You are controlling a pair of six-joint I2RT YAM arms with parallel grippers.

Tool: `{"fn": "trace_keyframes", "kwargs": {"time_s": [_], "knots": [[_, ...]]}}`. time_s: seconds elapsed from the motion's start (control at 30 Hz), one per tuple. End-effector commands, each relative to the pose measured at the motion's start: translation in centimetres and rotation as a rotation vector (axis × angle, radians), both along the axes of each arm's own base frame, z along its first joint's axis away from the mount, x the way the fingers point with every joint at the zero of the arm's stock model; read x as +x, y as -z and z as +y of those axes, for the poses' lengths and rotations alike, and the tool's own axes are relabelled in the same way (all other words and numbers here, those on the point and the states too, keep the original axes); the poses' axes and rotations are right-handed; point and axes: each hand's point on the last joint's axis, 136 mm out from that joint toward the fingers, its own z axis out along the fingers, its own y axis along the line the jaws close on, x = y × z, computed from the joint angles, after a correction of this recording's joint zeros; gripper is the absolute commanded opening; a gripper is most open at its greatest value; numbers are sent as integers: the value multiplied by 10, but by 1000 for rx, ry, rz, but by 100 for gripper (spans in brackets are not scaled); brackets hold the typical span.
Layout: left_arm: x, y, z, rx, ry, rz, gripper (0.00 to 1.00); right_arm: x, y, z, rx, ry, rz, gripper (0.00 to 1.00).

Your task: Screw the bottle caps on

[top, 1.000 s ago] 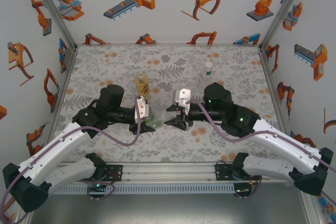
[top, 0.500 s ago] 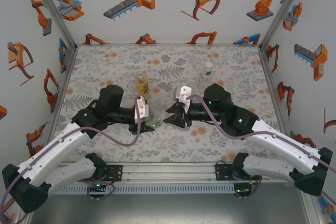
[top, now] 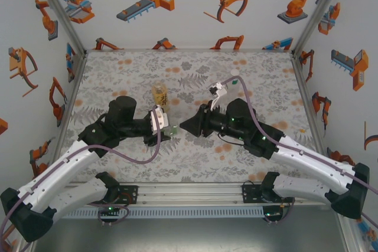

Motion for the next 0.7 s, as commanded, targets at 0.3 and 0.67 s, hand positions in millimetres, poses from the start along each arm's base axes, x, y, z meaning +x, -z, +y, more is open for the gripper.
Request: {"fn": "trace_keyframes", "kwargs": {"time_s": [0.3, 0.67], "knots": [[7, -14, 0, -41, -25, -52, 0, 23, 1, -10, 75, 187, 172, 0], [-18, -16, -9, -78, 124, 2, 0, -3, -31, -20, -18, 13, -137, 48]]}}
